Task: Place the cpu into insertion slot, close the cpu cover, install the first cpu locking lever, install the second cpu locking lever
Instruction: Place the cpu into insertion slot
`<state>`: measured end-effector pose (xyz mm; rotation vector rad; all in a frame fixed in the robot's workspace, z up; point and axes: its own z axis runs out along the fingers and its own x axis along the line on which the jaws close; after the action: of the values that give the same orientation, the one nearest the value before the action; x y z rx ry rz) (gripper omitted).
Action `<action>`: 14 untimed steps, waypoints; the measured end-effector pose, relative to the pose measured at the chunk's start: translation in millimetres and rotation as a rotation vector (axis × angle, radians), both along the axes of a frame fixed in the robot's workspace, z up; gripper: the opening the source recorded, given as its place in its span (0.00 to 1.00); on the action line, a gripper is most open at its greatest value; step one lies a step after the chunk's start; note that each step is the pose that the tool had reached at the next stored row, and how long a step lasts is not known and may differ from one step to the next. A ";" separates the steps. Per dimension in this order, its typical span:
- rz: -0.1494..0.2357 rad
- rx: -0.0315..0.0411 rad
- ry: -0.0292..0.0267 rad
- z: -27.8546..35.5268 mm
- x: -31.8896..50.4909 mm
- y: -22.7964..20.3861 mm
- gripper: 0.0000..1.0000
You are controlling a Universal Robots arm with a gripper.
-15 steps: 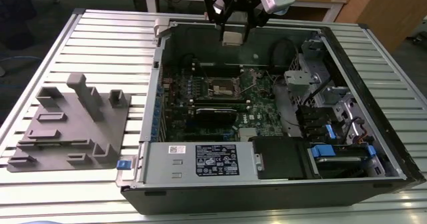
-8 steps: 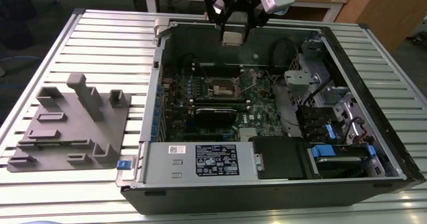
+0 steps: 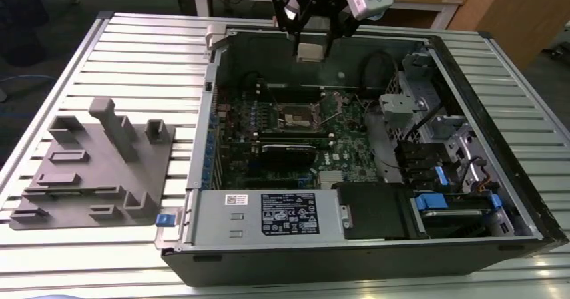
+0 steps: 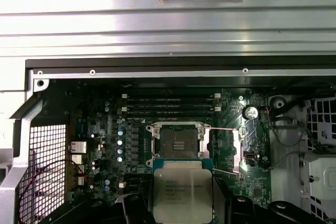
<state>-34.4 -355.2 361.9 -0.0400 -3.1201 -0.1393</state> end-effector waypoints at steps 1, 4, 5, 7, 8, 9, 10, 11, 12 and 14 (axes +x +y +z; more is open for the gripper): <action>0.000 0.0000 0.0000 0.0 0.0 0.0 0.54; 0.000 0.0000 0.0000 -0.2 0.0 0.0 0.54; 0.000 0.0001 0.0000 -0.3 0.0 0.0 0.54; 0.000 0.0001 0.0000 -0.4 0.0 0.0 0.54; 0.000 0.0002 0.0000 -0.6 0.0 0.0 0.54; 0.000 0.0001 -0.0001 -0.7 0.0 0.0 0.54; 0.000 0.0000 0.0000 -0.8 0.0 0.0 0.54; 0.000 0.0000 0.0000 -0.9 0.0 0.0 0.54; 0.000 0.0001 0.0000 -0.9 0.0 0.0 0.54; 0.000 0.0001 -0.0001 -1.3 0.0 0.0 0.54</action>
<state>-34.4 -355.2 360.6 -0.0400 -3.1201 -0.1395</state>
